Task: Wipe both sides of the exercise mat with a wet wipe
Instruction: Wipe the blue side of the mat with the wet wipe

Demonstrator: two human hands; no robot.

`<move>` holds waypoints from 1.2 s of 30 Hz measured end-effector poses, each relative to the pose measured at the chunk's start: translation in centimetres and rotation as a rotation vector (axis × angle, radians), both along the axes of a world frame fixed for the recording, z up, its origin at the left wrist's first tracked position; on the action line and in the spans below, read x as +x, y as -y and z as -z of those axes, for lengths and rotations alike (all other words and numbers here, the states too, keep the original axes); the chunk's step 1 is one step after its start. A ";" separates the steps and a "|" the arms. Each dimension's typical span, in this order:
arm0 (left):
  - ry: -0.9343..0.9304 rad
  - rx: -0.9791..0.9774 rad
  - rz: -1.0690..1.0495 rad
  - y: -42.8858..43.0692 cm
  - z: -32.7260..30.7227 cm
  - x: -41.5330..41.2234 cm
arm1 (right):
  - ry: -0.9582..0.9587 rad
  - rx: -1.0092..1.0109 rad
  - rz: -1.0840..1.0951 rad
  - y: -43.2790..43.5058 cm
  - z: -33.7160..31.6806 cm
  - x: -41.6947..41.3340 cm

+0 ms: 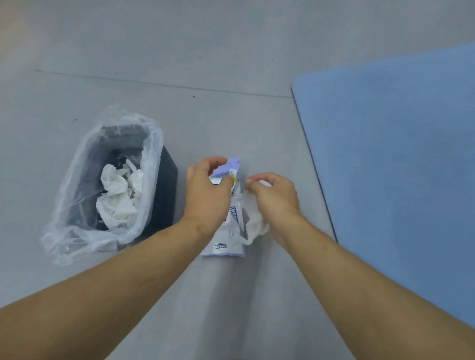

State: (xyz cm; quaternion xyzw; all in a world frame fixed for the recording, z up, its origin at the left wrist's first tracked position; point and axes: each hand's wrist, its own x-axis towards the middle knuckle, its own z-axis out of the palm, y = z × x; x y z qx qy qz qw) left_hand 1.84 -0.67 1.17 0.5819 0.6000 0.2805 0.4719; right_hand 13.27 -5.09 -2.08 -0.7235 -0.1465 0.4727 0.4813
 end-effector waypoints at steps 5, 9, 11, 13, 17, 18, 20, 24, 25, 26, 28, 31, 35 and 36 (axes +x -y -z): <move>0.197 -0.174 0.148 3.2 -2.1 5.9 | -0.024 0.128 0.050 3.1 -3.4 4.9; 0.251 -0.205 0.364 6.3 -3.9 10.5 | -0.096 0.219 0.121 8.0 -6.8 9.9; 0.247 -0.217 0.513 8.0 -5.4 12.8 | -0.113 0.252 0.158 11.4 -9.1 12.4; 0.242 -0.232 0.672 10.0 -7.2 15.2 | -0.097 0.286 0.187 15.2 -11.6 14.6; 0.291 -0.227 0.924 14.5 -11.2 20.0 | -0.004 0.310 0.249 22.3 -16.1 18.0; 0.299 -0.226 0.984 15.9 -12.2 21.3 | 0.031 0.310 0.264 24.1 -17.2 18.7; 0.296 -0.203 1.091 18.4 -13.9 23.5 | 0.086 0.307 0.304 27.3 -19.2 19.5; 0.304 -0.189 1.259 23.9 -17.5 27.3 | 0.174 0.302 0.411 34.0 -23.3 20.5; 0.303 -0.186 1.309 25.4 -18.4 28.0 | 0.191 0.304 0.436 35.7 -24.2 20.7; 0.299 -0.179 1.360 26.7 -19.2 28.7 | 0.211 0.305 0.458 37.4 -25.0 20.8; 0.284 -0.148 1.460 29.3 -20.4 29.8 | 0.247 0.316 0.503 40.5 -26.3 21.0; 0.248 -0.098 1.601 32.2 -21.7 31.3 | 0.319 0.325 0.564 44.5 -27.0 21.2; 0.179 -0.053 1.661 34.5 -21.9 32.6 | 0.422 0.309 0.686 49.0 -25.8 21.1; 0.174 -0.043 1.655 34.8 -21.6 32.8 | 0.432 0.306 0.728 49.8 -25.2 21.0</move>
